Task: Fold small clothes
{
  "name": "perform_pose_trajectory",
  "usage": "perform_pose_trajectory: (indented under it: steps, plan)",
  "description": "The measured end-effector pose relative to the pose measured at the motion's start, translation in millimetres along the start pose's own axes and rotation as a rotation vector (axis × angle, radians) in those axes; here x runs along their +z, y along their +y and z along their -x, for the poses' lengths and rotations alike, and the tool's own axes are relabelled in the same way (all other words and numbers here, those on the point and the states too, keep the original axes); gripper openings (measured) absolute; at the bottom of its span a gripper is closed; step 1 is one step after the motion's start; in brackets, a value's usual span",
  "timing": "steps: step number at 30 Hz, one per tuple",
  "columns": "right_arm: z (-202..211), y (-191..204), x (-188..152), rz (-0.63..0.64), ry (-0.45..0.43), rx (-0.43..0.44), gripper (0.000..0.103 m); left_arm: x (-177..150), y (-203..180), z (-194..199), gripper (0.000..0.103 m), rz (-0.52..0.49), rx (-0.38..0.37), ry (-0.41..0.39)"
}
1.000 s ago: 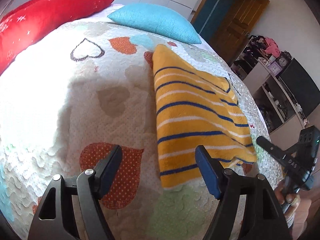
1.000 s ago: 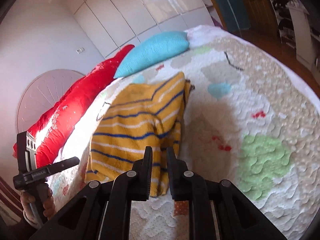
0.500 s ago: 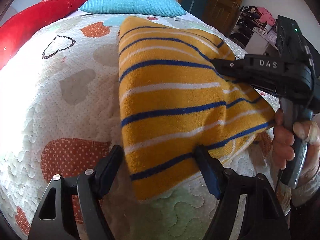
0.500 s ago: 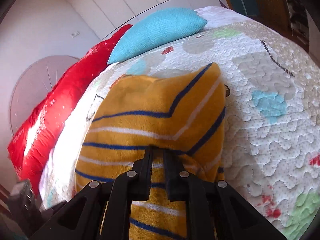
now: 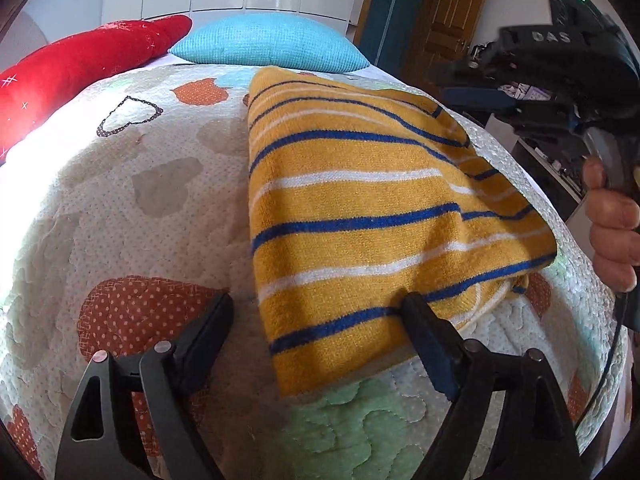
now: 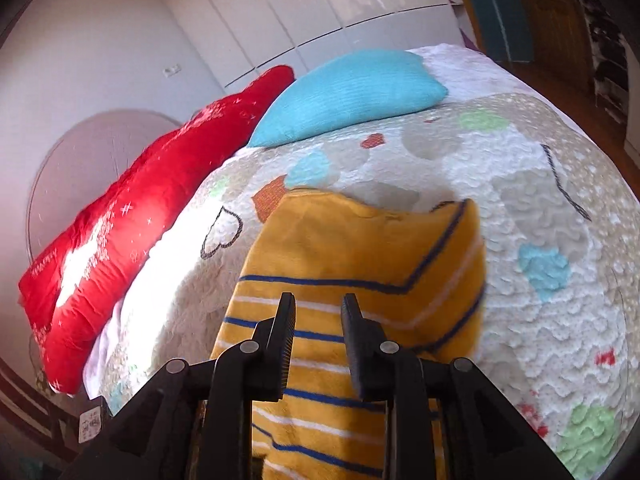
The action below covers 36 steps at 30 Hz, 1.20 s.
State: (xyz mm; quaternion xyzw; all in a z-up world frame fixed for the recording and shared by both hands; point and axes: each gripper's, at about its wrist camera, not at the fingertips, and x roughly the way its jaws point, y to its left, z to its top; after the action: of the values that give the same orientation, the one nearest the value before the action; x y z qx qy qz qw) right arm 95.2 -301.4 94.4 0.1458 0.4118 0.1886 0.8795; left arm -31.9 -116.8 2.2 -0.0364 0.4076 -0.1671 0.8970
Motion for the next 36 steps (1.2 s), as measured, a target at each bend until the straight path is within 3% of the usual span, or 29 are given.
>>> perform_pose_trajectory:
  steps: [4,7,11,14,17,20,21,24,26,27,29,31,36]
  plan:
    - [-72.7,30.2,17.0,0.084,0.142,-0.005,0.026,-0.5,3.8,0.8,0.087,0.013,-0.022,-0.009]
    - [-126.1,33.9,26.9,0.135,0.198,-0.129,0.026,-0.6,3.5,1.1,0.087,0.013,-0.020,-0.014]
    - [-151.8,19.8,36.7,0.044,0.225,-0.188,0.026,-1.7,5.3,3.2,0.087,0.025,-0.032,-0.017]
    - [-123.8,17.6,39.8,0.020,0.160,-0.159,0.029,-1.7,5.6,4.0,0.088,0.025,-0.037,-0.017]
    - [-72.7,5.5,36.7,-0.021,0.046,-0.090,0.043,-1.3,6.9,4.3,0.088,0.027,-0.041,-0.017]
    - [-38.7,-19.6,27.0,-0.061,0.010,-0.061,0.052,-1.2,7.2,4.7,0.088,0.027,-0.041,-0.017]
    - [-35.8,-31.0,23.6,-0.069,0.020,-0.078,0.053,-1.3,7.0,4.8,0.088,0.027,-0.041,-0.017]
    - [-36.4,-77.4,15.4,-0.134,0.055,-0.233,0.050,-0.5,6.7,3.4,0.089,0.022,-0.036,-0.014]
    - [-23.9,-106.2,10.4,-0.233,0.024,-0.317,0.056,-0.2,6.0,2.9,0.089,0.018,-0.029,-0.012]
    - [-14.0,-115.1,6.7,-0.270,-0.002,-0.310,0.056,-0.3,5.7,2.9,0.089,0.017,-0.026,-0.012]
    - [8.4,-116.4,-3.6,-0.274,-0.047,-0.274,0.056,-0.2,5.9,2.8,0.090,0.017,-0.024,-0.011]
    - [29.9,-101.9,-16.8,-0.201,-0.075,-0.283,0.056,-0.3,5.9,2.7,0.090,0.017,-0.024,-0.011]
    - [48.9,-64.4,-54.1,-0.078,-0.055,-0.200,0.056,-0.5,6.3,3.0,0.090,0.015,-0.020,-0.010]
